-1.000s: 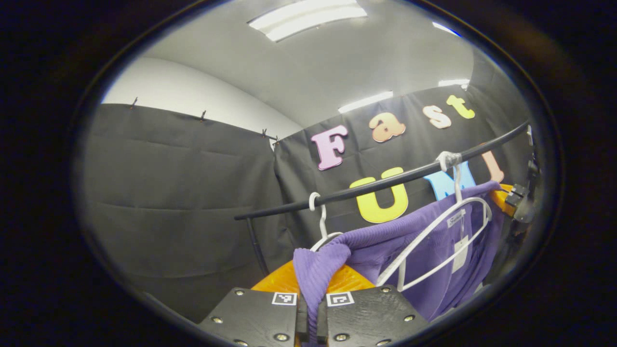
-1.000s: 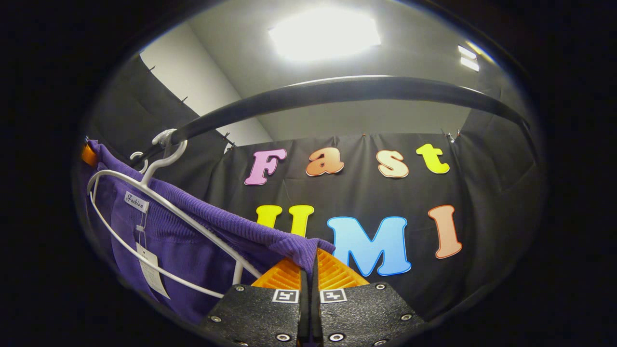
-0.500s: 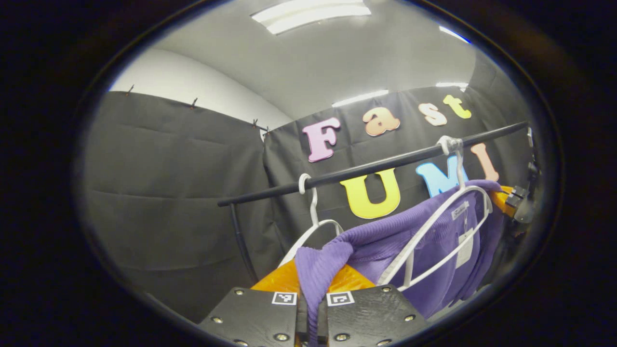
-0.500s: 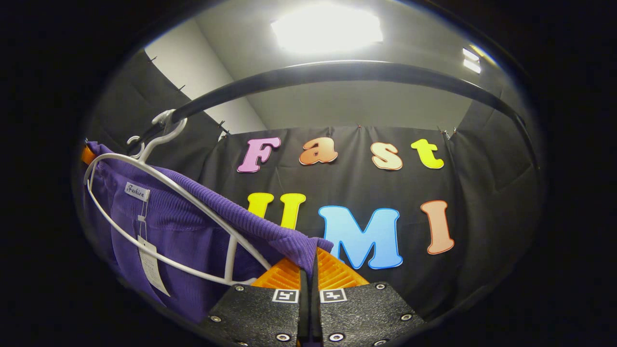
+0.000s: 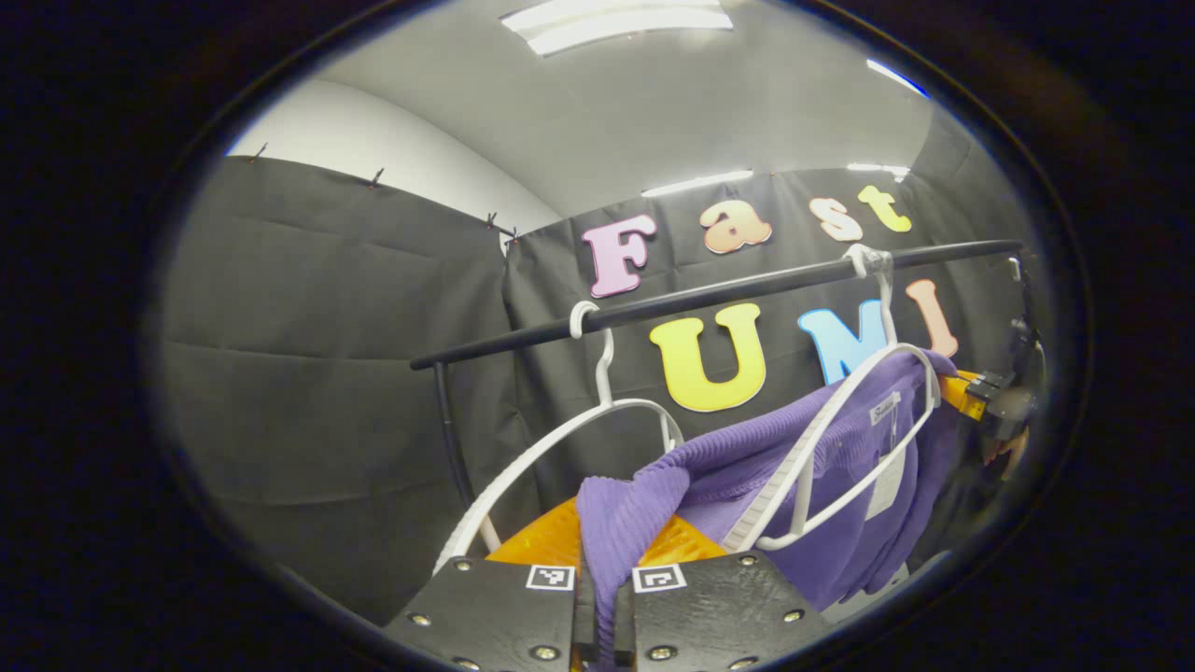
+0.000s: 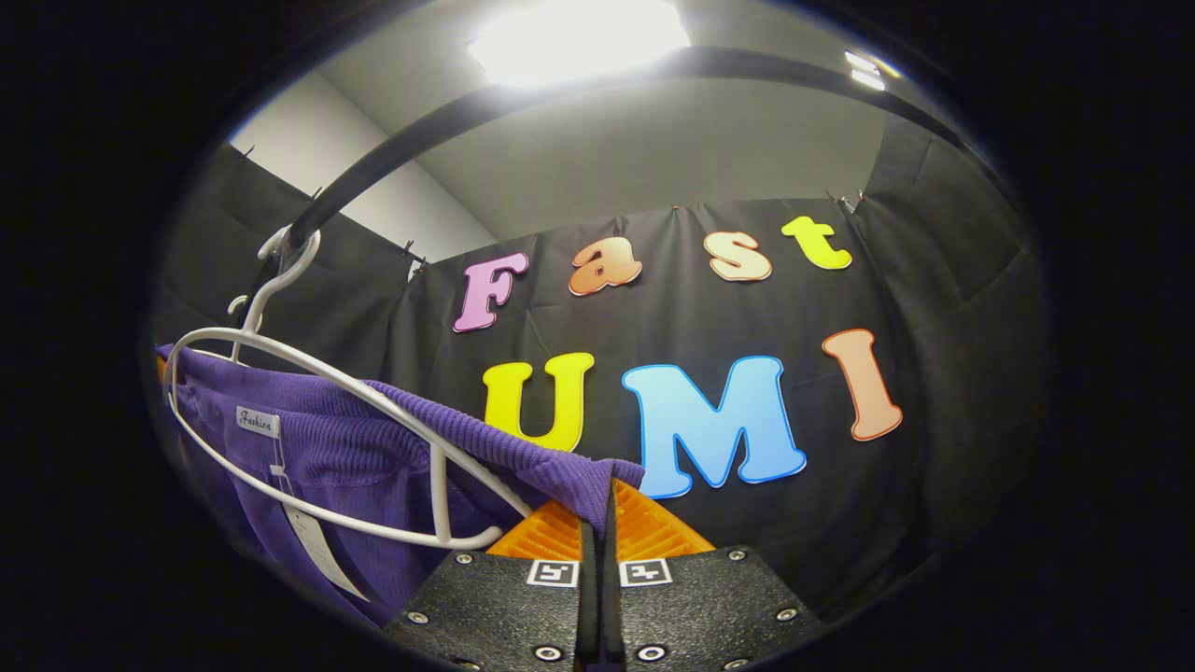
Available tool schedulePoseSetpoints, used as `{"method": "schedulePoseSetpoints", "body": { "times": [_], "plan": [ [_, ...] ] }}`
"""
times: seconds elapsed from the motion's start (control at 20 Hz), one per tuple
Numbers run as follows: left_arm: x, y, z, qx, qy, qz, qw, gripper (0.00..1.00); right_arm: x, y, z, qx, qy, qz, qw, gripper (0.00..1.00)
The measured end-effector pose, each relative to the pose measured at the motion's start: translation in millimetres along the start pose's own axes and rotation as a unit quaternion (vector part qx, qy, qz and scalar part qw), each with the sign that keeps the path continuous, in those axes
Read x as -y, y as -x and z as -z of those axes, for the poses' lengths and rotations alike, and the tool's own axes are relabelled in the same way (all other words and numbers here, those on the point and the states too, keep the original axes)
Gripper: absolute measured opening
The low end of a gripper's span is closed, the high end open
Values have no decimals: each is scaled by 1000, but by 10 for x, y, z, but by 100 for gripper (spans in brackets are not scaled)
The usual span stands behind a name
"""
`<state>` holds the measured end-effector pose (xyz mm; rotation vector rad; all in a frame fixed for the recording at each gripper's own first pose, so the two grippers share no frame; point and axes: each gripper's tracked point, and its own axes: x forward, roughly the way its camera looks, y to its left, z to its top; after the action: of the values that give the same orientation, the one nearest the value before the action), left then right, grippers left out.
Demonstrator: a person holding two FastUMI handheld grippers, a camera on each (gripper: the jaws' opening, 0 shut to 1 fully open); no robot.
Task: Grasp the clothes on the hanger with both hands and then place them into the laundry hamper below.
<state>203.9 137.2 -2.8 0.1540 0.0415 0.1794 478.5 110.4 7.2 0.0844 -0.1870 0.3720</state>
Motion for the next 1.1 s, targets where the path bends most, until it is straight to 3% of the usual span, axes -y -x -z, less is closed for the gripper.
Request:
{"method": "schedulePoseSetpoints", "body": {
  "times": [0.15,0.45,0.6,0.65,0.7,0.75,1.1],
  "plan": [
    [10,52,171,-19,16,5,1000,8,-36,-4,156,-27,-57,-8,998,1],
    [53,159,301,-26,37,5,999,7,-30,-18,273,-44,-69,-6,997,2],
    [307,156,436,-40,24,20,999,12,113,-1,724,-107,-104,14,989,2],
    [372,147,477,-43,12,22,999,8,158,50,849,-120,-109,22,987,2],
    [469,134,530,-48,4,26,999,3,210,103,953,-129,-107,28,985,0],
    [556,132,587,-54,0,28,998,12,226,180,1064,-139,-103,31,984,1],
    [529,594,1077,-90,33,20,995,8,245,637,1412,-179,-69,20,981,1]
  ]
}}
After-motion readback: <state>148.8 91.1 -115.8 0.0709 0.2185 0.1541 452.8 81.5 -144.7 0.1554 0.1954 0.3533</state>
